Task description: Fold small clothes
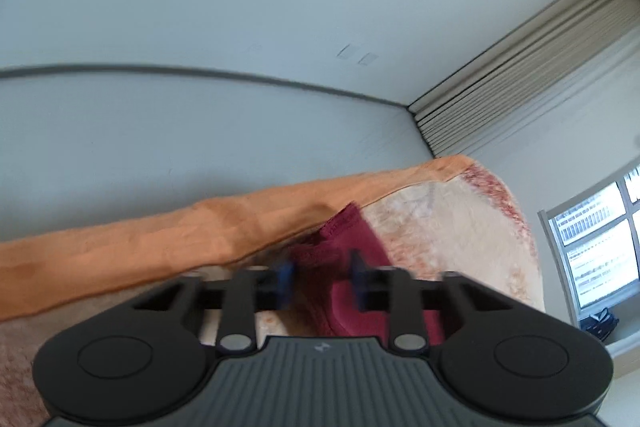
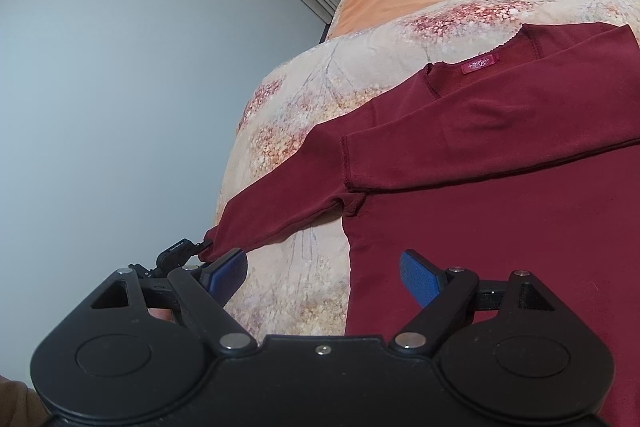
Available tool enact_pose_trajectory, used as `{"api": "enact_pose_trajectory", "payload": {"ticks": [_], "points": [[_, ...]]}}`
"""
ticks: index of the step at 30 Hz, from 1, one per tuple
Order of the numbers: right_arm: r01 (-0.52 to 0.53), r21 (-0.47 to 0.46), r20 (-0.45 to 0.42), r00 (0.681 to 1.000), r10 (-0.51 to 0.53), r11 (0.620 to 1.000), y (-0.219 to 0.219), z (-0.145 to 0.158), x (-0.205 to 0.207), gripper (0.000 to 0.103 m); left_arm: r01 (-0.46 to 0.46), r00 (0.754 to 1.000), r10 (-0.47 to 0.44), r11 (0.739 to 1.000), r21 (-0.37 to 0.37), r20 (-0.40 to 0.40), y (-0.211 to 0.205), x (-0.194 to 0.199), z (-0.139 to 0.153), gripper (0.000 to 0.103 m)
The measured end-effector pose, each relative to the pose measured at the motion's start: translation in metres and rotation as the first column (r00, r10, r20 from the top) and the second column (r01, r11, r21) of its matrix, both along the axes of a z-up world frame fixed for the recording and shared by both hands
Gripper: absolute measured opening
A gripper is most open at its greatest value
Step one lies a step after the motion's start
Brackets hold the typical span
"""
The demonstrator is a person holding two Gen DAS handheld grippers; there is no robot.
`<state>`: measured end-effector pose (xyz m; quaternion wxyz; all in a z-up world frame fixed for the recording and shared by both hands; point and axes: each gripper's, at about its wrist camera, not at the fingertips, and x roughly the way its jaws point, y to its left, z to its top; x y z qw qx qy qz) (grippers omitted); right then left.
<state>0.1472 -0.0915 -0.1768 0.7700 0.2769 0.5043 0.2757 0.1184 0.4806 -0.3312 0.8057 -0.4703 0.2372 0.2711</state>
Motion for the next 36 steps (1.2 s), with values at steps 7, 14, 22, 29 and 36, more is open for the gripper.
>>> {"api": "enact_pose_trajectory", "payload": {"ticks": [7,14,22,29,36], "points": [[0.036,0.02,-0.025,0.999,-0.036,0.999,-0.004,-0.006,0.006,0.086,0.16,0.985,-0.17,0.959,0.234,0.025,-0.043,0.022,0.05,0.017],[0.118,0.07,-0.051,0.992,-0.115,0.991,-0.019,-0.011,0.017,0.086,0.47,0.844,-0.535,0.771,0.429,0.037,-0.164,0.083,0.096,0.017],[0.246,0.102,-0.077,0.968,-0.239,0.964,-0.06,-0.024,0.035,0.086,0.673,0.628,-0.778,0.535,0.51,-0.012,-0.332,0.135,0.089,0.017],[0.267,0.099,-0.113,0.96,-0.256,0.959,-0.086,-0.06,0.055,0.088,0.752,0.533,-0.825,0.361,0.551,-0.189,-0.402,0.099,0.066,0.017],[0.209,0.158,-0.099,0.976,-0.195,0.965,-0.062,-0.069,0.072,0.088,0.742,0.589,-0.671,0.228,0.63,-0.451,-0.325,0.074,0.068,0.066]]}}
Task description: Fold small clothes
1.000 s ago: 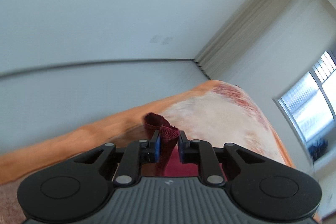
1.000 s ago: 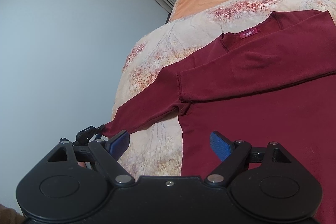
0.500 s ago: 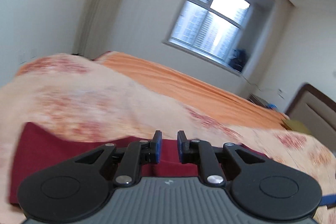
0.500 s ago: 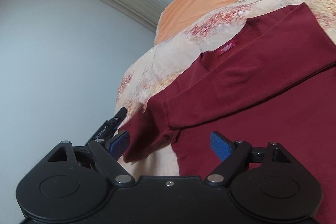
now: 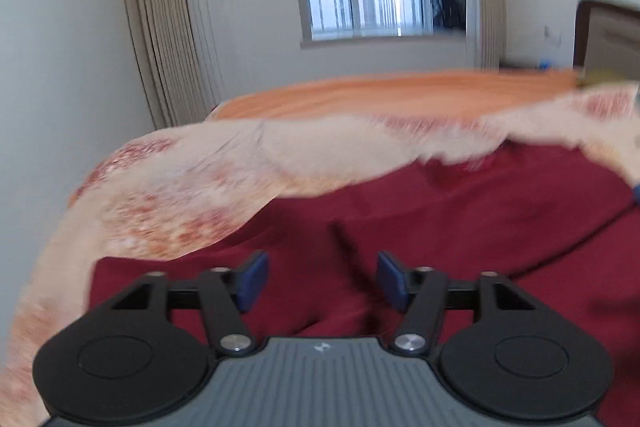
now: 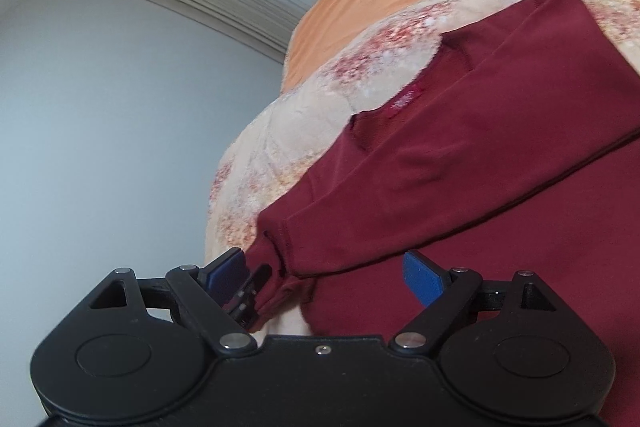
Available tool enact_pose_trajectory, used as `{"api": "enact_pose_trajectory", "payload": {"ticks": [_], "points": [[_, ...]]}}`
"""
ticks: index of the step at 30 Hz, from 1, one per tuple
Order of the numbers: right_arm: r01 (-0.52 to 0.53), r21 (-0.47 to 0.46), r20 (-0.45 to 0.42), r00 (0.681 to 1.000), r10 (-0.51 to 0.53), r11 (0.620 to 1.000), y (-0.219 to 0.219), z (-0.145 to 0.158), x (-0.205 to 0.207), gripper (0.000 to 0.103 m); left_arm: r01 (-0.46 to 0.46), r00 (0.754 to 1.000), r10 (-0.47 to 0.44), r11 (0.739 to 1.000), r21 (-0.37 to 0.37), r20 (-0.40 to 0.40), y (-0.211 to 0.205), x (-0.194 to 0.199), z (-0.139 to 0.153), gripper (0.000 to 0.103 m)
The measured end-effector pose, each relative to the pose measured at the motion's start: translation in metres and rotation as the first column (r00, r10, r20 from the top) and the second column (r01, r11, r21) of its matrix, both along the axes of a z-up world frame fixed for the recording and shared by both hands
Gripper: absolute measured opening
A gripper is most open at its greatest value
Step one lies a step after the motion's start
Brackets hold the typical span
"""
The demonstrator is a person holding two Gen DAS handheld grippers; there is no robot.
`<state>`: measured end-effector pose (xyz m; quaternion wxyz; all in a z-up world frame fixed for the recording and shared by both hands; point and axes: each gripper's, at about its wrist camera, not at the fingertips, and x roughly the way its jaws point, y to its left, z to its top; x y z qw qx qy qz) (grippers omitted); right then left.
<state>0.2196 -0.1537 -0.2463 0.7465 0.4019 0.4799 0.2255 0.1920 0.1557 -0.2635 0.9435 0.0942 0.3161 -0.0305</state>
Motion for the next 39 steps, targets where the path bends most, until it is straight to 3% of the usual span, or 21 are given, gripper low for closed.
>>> {"api": "enact_pose_trajectory", "payload": {"ticks": [6,11,13,15,16,19,20,23,27,29,33,36,38,39], "points": [[-0.063,0.022,-0.013,0.998,0.064,0.998,0.033,-0.009,0.007,0.088,0.094,0.994,-0.088,0.99,0.103,-0.065,0.012,0.018,-0.016,0.065],[-0.153,0.04,0.037,0.988,0.151,0.987,0.075,-0.007,0.031,0.088,0.209,0.975,-0.183,0.949,0.237,-0.128,0.001,0.02,-0.05,0.063],[-0.183,0.042,0.059,0.982,0.18,0.982,0.092,-0.005,0.041,0.088,0.226,0.971,-0.197,0.941,0.252,-0.133,0.003,0.022,-0.057,0.063],[-0.21,0.039,0.074,0.976,0.207,0.977,0.107,-0.003,0.049,0.088,0.227,0.97,-0.199,0.947,0.228,-0.139,0.009,0.026,-0.059,0.063],[-0.223,0.037,0.078,0.972,0.22,0.974,0.114,-0.004,0.053,0.088,0.218,0.971,-0.194,0.957,0.191,-0.139,0.014,0.028,-0.056,0.055],[-0.259,0.033,0.071,0.964,0.256,0.965,0.134,-0.01,0.06,0.088,0.17,0.978,-0.16,0.983,0.068,-0.133,0.033,0.03,-0.042,0.013],[-0.269,0.036,0.066,0.962,0.267,0.962,0.139,-0.012,0.062,0.088,0.16,0.98,-0.154,0.986,0.039,-0.123,0.039,0.028,-0.037,0.005],[-0.286,0.088,0.031,0.958,0.285,0.954,0.157,-0.025,0.069,0.088,0.116,0.989,-0.12,0.992,-0.048,-0.088,0.056,0.017,-0.024,0.004],[-0.26,0.194,-0.097,0.954,0.283,0.946,0.186,-0.052,0.079,0.088,0.089,0.996,-0.091,0.993,-0.077,-0.014,0.064,-0.003,-0.002,0.004],[-0.234,0.238,-0.151,0.95,0.274,0.943,0.198,-0.062,0.083,0.088,0.093,0.996,-0.093,0.993,-0.066,0.014,0.061,-0.011,0.006,0.004],[-0.206,0.289,-0.236,0.931,0.278,0.935,0.222,-0.076,0.091,0.088,0.155,0.987,-0.155,0.988,0.025,0.031,0.043,-0.022,0.01,0.004],[-0.25,0.253,-0.255,0.915,0.314,0.934,0.235,-0.075,0.097,0.074,0.176,0.984,-0.178,0.983,0.058,0.021,0.033,-0.026,0.007,0.004],[-0.308,0.207,-0.258,0.898,0.356,0.929,0.241,-0.073,0.098,0.036,0.178,0.984,-0.179,0.982,0.058,0.024,0.026,-0.028,0.006,0.004],[-0.329,0.185,-0.261,0.892,0.369,0.926,0.241,-0.073,0.097,0.026,0.177,0.984,-0.179,0.983,0.055,0.025,0.024,-0.028,0.006,0.004]]}}
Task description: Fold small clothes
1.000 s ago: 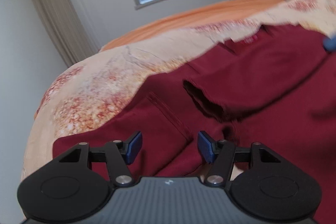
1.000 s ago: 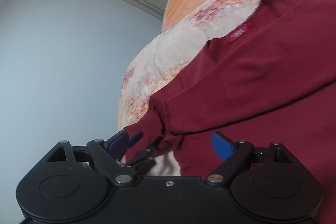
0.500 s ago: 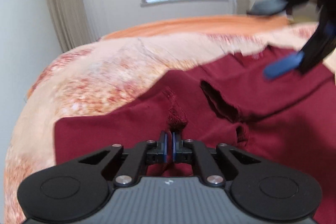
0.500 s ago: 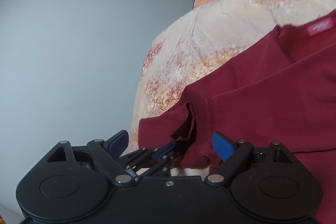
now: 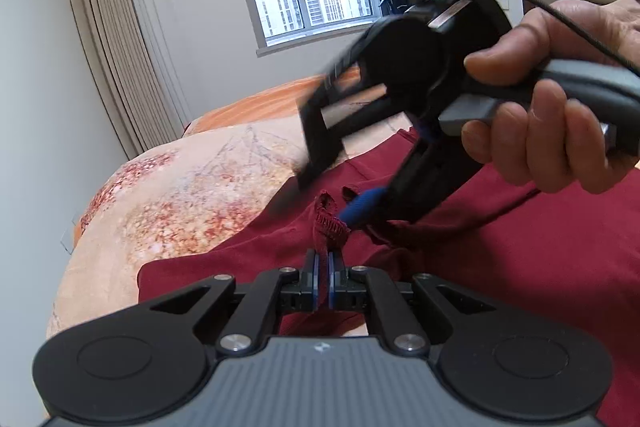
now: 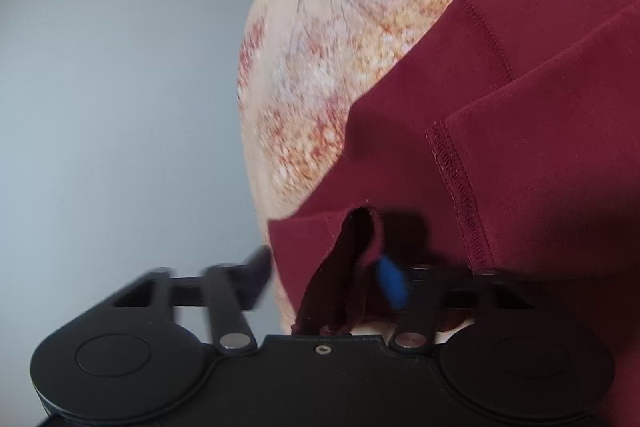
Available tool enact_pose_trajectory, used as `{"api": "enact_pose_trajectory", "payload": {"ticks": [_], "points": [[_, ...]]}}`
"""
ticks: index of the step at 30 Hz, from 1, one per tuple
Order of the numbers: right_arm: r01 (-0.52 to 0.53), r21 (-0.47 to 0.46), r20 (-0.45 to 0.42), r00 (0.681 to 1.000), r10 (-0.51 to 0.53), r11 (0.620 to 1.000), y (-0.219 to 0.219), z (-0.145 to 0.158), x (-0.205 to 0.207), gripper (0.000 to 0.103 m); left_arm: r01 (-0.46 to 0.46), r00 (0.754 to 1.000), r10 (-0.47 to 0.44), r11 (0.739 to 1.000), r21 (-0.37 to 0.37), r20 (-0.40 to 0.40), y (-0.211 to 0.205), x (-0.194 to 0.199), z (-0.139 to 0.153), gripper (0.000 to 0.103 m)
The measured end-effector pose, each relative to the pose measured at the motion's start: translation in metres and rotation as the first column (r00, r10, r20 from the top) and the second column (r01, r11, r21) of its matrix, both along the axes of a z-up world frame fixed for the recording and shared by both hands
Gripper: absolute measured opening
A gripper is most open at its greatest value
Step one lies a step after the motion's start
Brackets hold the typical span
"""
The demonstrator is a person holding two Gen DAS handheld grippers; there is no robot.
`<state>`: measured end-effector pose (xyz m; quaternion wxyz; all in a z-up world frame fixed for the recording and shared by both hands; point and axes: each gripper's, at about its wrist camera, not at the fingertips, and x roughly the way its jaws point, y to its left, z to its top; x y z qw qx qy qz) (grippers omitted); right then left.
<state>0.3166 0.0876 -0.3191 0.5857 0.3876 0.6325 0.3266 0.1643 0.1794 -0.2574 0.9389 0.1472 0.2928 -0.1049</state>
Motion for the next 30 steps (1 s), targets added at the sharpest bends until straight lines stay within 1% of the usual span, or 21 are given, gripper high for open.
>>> {"api": "enact_pose_trajectory", "payload": {"ticks": [1,2,4,6,9,11,12,15,17,20,23,25,28,30], "points": [[-0.009,-0.01,0.003,1.0,0.009,1.0,-0.001,-0.001,-0.001,0.014,-0.001,1.0,0.001,1.0,0.001,0.002,-0.003,0.0,0.0,0.004],[-0.009,-0.013,0.012,1.0,0.009,1.0,-0.005,-0.001,-0.002,0.008,-0.001,1.0,0.001,1.0,0.001,0.002,-0.006,0.0,0.0,0.004],[0.009,0.007,0.032,0.999,-0.009,1.0,-0.016,-0.001,-0.004,0.004,-0.003,1.0,0.003,1.0,-0.006,0.002,-0.012,-0.001,0.002,0.004],[0.028,0.026,0.05,0.998,-0.029,0.999,-0.031,0.003,-0.005,0.003,-0.007,1.0,0.007,1.0,-0.015,0.005,-0.018,-0.003,0.007,0.007],[0.069,0.067,0.101,0.992,-0.076,0.995,-0.071,0.017,0.0,0.003,-0.019,0.999,0.021,0.998,-0.051,0.026,-0.027,-0.008,0.021,0.024],[0.108,0.081,0.144,0.982,-0.119,0.991,-0.11,0.031,0.007,0.003,-0.034,0.999,0.037,0.995,-0.098,0.038,-0.031,-0.012,0.032,0.049],[0.127,0.083,0.166,0.976,-0.139,0.988,-0.131,0.038,0.011,0.003,-0.042,0.998,0.047,0.991,-0.123,0.038,-0.033,-0.015,0.036,0.053],[0.182,0.087,0.22,0.955,-0.197,0.979,-0.2,0.056,0.022,0.003,-0.065,0.998,0.068,0.982,-0.178,0.009,-0.039,-0.02,0.043,0.054],[0.216,0.069,0.245,0.943,-0.226,0.974,-0.245,0.063,0.026,0.003,-0.079,0.997,0.078,0.979,-0.188,-0.012,-0.046,-0.023,0.043,0.054],[0.278,0.051,0.26,0.924,-0.281,0.959,-0.303,0.065,0.029,0.003,-0.101,0.994,0.093,0.977,-0.19,-0.048,-0.057,-0.025,0.039,0.054],[0.345,0.036,0.248,0.906,-0.342,0.938,-0.355,0.058,0.026,0.003,-0.137,0.989,0.121,0.967,-0.213,-0.089,-0.066,-0.026,0.036,0.054],[0.39,0.022,0.233,0.893,-0.385,0.92,-0.384,0.049,0.02,0.003,-0.148,0.986,0.129,0.966,-0.211,-0.101,-0.073,-0.027,0.035,0.054],[0.447,-0.002,0.198,0.877,-0.437,0.895,-0.416,0.03,0.013,0.003,-0.141,0.987,0.121,0.969,-0.202,-0.109,-0.084,-0.026,0.036,0.054],[0.457,-0.051,0.177,0.879,-0.442,0.888,-0.425,0.011,0.009,0.003,-0.132,0.987,0.111,0.974,-0.184,-0.118,-0.09,-0.022,0.033,0.056]]}}
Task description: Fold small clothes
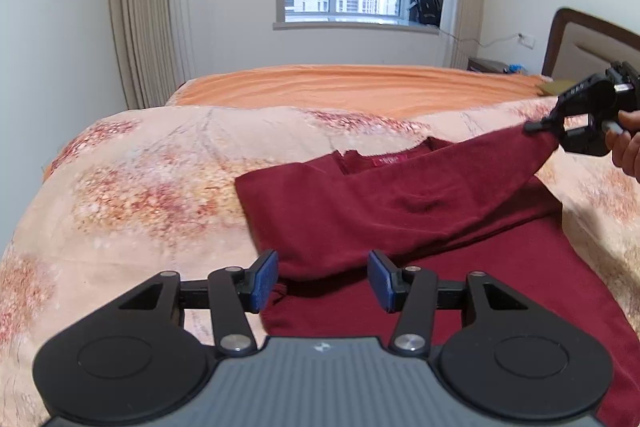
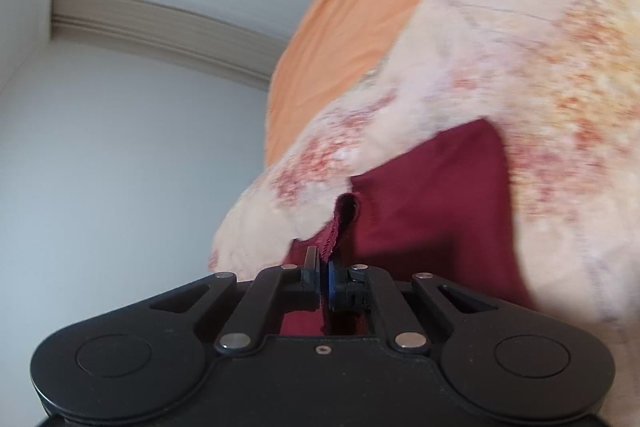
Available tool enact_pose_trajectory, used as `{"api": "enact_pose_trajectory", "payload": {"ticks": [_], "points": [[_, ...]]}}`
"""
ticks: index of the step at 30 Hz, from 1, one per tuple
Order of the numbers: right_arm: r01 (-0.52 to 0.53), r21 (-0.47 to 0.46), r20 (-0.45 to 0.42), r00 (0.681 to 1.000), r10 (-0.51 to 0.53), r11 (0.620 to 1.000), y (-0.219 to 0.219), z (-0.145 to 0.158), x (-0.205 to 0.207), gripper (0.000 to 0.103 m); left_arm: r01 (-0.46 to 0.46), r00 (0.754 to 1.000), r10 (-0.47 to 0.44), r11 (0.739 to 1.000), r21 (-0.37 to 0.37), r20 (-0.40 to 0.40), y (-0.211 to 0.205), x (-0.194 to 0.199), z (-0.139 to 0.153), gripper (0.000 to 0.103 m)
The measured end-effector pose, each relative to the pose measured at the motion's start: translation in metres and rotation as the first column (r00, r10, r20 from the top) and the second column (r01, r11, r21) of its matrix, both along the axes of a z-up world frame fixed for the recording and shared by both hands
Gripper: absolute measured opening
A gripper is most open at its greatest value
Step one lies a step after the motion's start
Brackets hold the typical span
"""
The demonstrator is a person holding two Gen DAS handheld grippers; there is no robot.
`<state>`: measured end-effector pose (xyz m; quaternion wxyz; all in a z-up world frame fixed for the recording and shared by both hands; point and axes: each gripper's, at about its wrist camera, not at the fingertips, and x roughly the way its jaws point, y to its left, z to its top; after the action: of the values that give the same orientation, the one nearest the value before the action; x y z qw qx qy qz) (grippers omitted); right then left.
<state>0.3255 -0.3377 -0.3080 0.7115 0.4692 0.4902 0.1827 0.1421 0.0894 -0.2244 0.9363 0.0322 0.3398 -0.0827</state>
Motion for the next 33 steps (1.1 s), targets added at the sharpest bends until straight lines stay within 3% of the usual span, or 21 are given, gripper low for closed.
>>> {"api": "enact_pose_trajectory", "payload": {"ticks": [7,9,13,16,18,21,25,29,30,33], "points": [[0.0,-0.173,-0.103,0.995,-0.018,0.985,-0.005,-0.052,-0.006,0.004,0.001,0.997,0.001,1.0,0.025,-0.073,-0.013,0.019,-0.02,0.057],[0.02,-0.183,-0.095,0.995,-0.038,0.983,-0.008,-0.047,-0.008,0.012,0.006,0.996,-0.003,1.0,0.027,-0.084,-0.014,0.025,-0.028,0.057],[0.016,-0.31,0.037,0.999,-0.005,0.95,-0.005,0.003,-0.014,0.054,-0.009,0.997,0.013,0.999,0.05,-0.082,-0.01,0.033,-0.039,0.057],[-0.116,-0.28,0.106,0.983,0.151,0.953,0.032,0.032,-0.005,0.059,-0.035,0.996,0.04,0.998,0.059,-0.079,0.0,0.039,-0.05,0.057],[-0.247,-0.262,0.154,0.944,0.293,0.933,0.079,0.048,0.008,0.06,-0.037,0.996,0.042,0.997,0.074,-0.073,0.006,0.041,-0.057,0.057],[-0.408,-0.249,0.224,0.858,0.462,0.879,0.154,0.07,0.026,0.067,-0.047,0.997,0.052,0.996,0.073,-0.06,0.018,0.044,-0.062,0.057],[-0.545,-0.254,0.269,0.754,0.599,0.799,0.252,0.075,0.061,0.067,-0.035,0.993,0.036,0.999,0.01,-0.116,0.034,0.05,-0.076,0.057],[-0.629,-0.302,0.246,0.675,0.696,0.717,0.344,0.061,0.098,0.067,-0.032,0.993,0.028,0.999,-0.04,-0.111,0.041,0.05,-0.086,0.05],[-0.643,-0.327,0.238,0.653,0.719,0.692,0.362,0.057,0.104,0.066,-0.032,0.994,0.028,0.999,-0.043,-0.103,0.042,0.05,-0.087,0.049],[-0.698,-0.445,0.174,0.547,0.819,0.56,0.412,0.035,0.116,0.053,-0.038,0.994,0.032,0.998,-0.056,-0.102,0.043,0.048,-0.089,0.036]]}}
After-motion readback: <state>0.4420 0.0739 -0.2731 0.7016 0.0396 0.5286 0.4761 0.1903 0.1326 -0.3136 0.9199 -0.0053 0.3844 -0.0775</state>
